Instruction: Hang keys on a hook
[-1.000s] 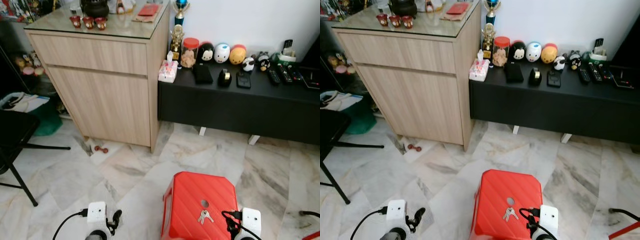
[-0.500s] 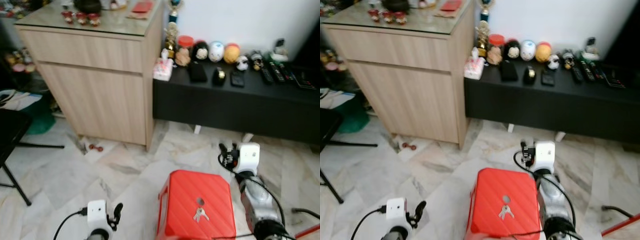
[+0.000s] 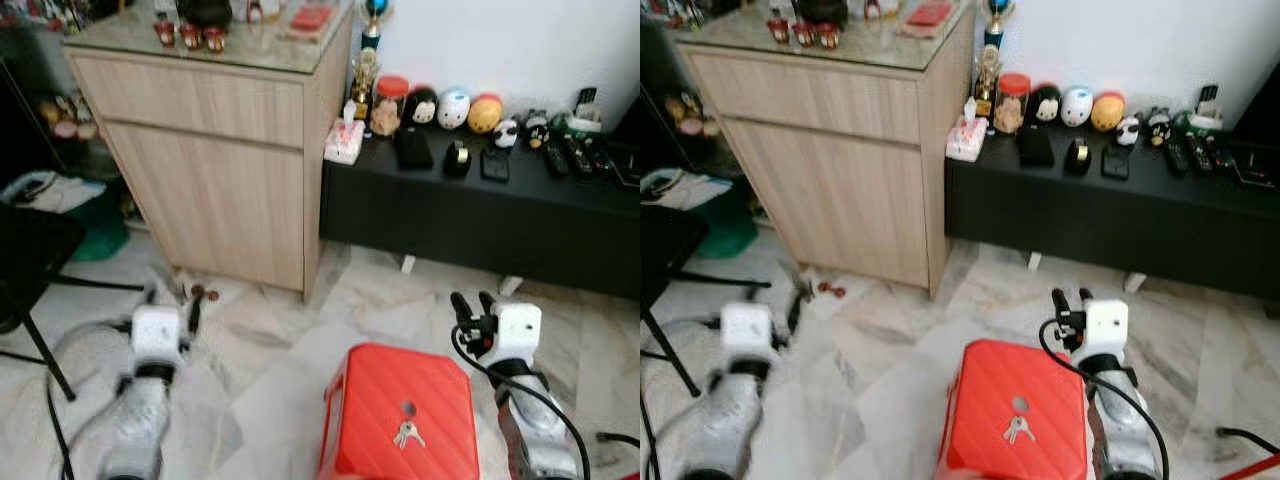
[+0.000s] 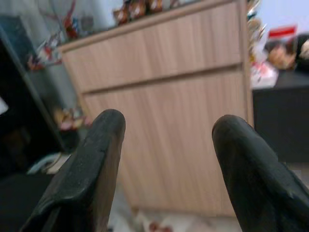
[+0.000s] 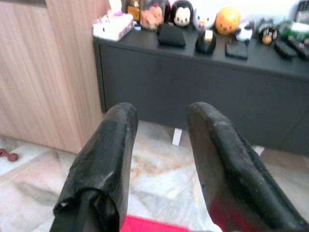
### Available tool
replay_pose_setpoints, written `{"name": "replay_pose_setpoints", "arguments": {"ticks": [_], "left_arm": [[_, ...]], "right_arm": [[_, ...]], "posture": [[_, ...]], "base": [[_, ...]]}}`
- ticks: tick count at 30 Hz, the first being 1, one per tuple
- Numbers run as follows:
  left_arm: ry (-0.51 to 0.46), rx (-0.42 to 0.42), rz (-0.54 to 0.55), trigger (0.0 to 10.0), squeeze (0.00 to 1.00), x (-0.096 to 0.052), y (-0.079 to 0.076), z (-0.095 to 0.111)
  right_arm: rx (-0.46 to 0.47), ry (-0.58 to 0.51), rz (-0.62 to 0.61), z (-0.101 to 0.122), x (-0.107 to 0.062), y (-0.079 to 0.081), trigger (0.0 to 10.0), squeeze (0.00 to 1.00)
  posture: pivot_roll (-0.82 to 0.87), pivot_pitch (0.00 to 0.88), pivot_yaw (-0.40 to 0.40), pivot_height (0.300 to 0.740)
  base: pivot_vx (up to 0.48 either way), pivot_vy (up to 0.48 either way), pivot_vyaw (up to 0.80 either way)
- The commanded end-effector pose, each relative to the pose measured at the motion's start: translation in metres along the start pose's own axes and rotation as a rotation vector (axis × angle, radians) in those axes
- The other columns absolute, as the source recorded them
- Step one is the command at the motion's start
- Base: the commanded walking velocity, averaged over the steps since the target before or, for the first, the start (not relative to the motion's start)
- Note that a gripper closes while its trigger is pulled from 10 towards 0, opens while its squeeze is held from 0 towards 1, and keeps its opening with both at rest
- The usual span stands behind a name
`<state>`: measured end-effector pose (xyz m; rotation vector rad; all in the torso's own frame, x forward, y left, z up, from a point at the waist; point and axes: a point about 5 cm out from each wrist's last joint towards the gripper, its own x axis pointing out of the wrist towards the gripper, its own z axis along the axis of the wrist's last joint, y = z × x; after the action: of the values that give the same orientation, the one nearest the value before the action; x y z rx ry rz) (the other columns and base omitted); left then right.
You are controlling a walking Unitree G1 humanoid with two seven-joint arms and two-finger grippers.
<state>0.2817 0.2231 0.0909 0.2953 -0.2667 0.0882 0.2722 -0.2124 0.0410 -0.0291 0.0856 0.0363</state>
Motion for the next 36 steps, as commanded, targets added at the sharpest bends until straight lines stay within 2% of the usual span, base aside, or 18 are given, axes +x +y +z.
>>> {"name": "replay_pose_setpoints", "arguments": {"ticks": [1, 3, 4, 12, 17, 22, 31, 36], "left_arm": [[0.049, -0.018, -0.047, 10.0, 0.0, -0.004, -0.011, -0.005], [0.078, -0.103, -0.087, 10.0, 0.0, -0.006, -0.018, -0.002], [0.097, -0.144, -0.111, 10.0, 0.0, -0.012, -0.022, -0.001], [0.19, -0.25, -0.02, 10.0, 0.0, -0.044, -0.024, -0.007], [0.185, -0.279, -0.026, 10.0, 0.0, -0.04, -0.023, 0.006], [0.191, -0.291, -0.031, 10.0, 0.0, -0.031, -0.02, 0.007], [0.232, -0.294, -0.022, 10.0, 0.0, -0.038, -0.024, 0.006], [0.239, -0.298, -0.018, 10.0, 0.0, -0.039, -0.024, 0.007]], "right_arm": [[0.01, 0.008, -0.011, 0.0, -0.002, 0.0, 10.0, 0.0], [0.023, 0.006, -0.019, 0.003, -0.002, 0.001, 10.0, 0.0], [0.033, -0.003, -0.023, 0.006, -0.002, 0.001, 10.0, 0.0], [0.073, -0.036, -0.034, 0.014, -0.008, 0.004, 10.0, 0.0], [0.091, -0.01, -0.037, 0.011, -0.01, 0.007, 10.0, 0.0], [0.085, -0.015, -0.048, 0.015, -0.007, 0.004, 10.0, 0.0], [0.057, 0.006, -0.029, 0.02, 0.002, 0.0, 10.0, 0.0], [0.049, 0.005, -0.021, 0.024, 0.007, -0.001, 10.0, 0.0]], "posture": [[-0.09, 0.007, -0.052, 0.74], [-0.09, 0.0, -0.046, 0.74], [-0.09, 0.0, -0.045, 0.74], [-0.09, 0.0, -0.056, 0.74], [-0.08, 0.0, -0.052, 0.74], [-0.1, 0.016, -0.042, 0.74], [-0.08, 0.057, -0.053, 0.74], [-0.08, 0.072, -0.055, 0.709]], "base": [[0.0, 0.0, 0.0], [0.0, 0.0, 0.0], [0.0, 0.0, 0.0], [0.0, 0.0, 0.0], [0.0, 0.0, 0.0], [0.0, 0.0, 0.0], [0.0, 0.0, 0.0], [0.0, 0.0, 0.0]]}}
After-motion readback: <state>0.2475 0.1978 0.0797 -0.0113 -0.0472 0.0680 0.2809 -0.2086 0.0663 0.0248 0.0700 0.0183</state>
